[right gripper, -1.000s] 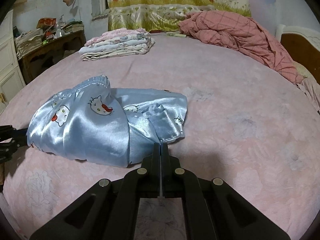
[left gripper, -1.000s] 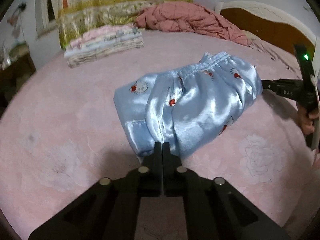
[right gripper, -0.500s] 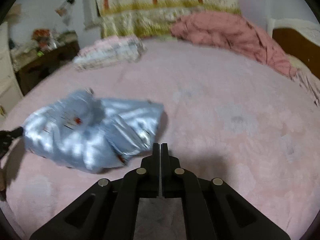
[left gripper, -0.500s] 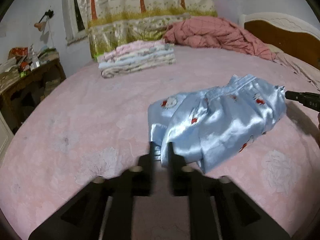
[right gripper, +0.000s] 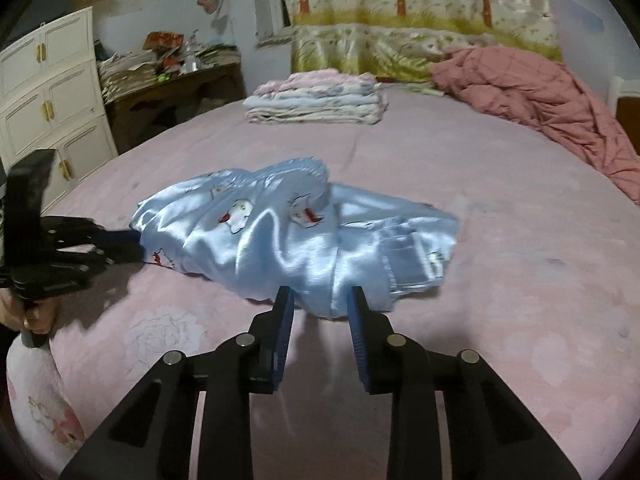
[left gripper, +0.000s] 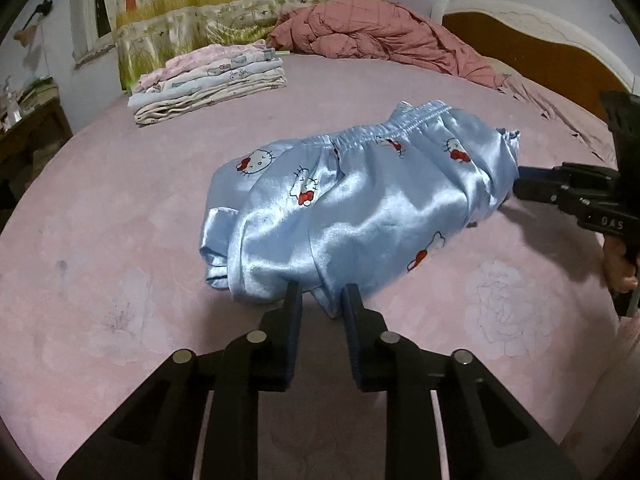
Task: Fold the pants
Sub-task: 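Move both open grippers to the sides of the folded light-blue pants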
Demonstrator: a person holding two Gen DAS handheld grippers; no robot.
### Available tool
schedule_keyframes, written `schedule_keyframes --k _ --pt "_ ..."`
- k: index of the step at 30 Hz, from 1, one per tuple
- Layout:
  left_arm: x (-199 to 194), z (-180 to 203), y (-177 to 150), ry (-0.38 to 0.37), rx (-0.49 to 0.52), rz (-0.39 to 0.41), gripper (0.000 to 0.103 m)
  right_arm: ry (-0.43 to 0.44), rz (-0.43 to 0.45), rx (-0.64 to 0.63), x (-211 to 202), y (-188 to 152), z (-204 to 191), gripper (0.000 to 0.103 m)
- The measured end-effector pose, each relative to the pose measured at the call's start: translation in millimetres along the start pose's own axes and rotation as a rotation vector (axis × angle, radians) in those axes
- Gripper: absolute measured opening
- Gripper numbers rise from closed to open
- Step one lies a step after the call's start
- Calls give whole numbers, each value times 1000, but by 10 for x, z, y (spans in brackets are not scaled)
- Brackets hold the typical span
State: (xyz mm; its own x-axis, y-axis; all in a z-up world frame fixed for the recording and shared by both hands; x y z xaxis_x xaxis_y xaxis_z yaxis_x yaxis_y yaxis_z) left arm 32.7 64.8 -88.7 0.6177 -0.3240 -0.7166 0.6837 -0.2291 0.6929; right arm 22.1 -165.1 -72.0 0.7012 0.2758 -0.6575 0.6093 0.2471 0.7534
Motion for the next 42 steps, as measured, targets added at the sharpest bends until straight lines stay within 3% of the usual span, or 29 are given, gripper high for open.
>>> schedule_keyframes --k 2,3,4,5,10,13,21,27,30,35,38,42 --pt "-12 5 11 -7 1 16 18 11 -15 9 76 25 4 26" --pt "-6 11 7 -9 4 19 6 22 -19 17 102 29 2 19" --pt "-6 22 8 -11 9 21 0 34 -23 26 121 31 -6 4" --pt "-23 42 11 -8 18 31 0 43 -27 32 139 44 -7 2" --pt "-166 -27 92 68 8 120 0 -33 -6 70 134 77 86 1" --pt "-187 -129 111 70 -29 133 0 -108 -10 81 131 63 170 1" --pt "80 -139 41 143 1 5 0 -169 -56 20 239 19 119 0" --pt "-42 -179 48 165 -11 49 4 -155 -76 22 253 -28 147 1" --pt "-243 -186 87 137 -30 133 15 -157 -44 29 132 -20 186 1" --pt "-493 -59 200 77 -57 209 17 -210 62 71 -234 72 270 1" --pt "-505 101 430 46 -67 223 17 -162 115 153 -437 231 288 1" --pt "-286 232 781 -26 -163 215 17 -39 105 218 -391 552 104 1"
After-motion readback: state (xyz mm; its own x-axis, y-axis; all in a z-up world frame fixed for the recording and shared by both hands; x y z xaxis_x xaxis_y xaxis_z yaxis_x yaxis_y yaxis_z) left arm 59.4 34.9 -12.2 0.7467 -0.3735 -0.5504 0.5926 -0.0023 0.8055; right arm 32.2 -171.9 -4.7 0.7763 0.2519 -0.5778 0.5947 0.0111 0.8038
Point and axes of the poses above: each gripper's, at about its wrist camera, not at the fingertips, and x roughly the way its jaws point, z to its right, y to its top, the point moved 6 cm from there along x, roughly the way its jaws point, and after that the axes turned 7 degrees about -y, right-handed, at the moved point
